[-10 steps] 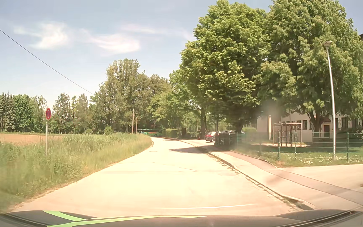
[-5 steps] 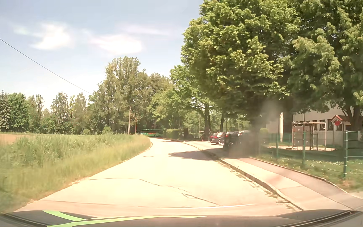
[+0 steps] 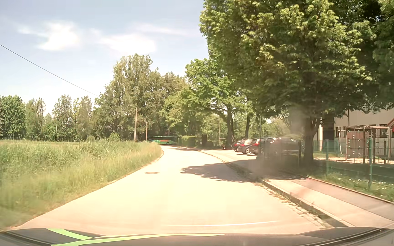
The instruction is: Follow the waypoints while adhering to traffic rules and regulations
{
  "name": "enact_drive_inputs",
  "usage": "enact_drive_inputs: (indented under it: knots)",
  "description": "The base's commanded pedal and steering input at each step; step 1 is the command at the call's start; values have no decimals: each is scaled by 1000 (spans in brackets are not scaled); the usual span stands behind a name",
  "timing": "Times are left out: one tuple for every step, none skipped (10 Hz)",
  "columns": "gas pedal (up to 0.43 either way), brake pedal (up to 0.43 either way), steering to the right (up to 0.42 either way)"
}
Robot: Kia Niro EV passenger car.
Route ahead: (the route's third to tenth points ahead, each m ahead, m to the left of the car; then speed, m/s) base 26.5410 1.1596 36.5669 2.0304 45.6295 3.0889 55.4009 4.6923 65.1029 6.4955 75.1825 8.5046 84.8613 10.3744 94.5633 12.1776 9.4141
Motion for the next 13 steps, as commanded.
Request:
enact_drive_inputs:
  knots:
    - [0, 0, -8]
    - [0, 0, -7]
    - [0, 0, -5]
    - [0, 0, -4]
    - [0, 0, 0]
    - [0, 18, -1]
    - [0, 24, -1]
    - [0, 43, -1]
    - [0, 61, -1]
    - [0, 85, -1]
    - [0, 85, -1]
    - [0, 91, -1]
    - [0, 91, -1]
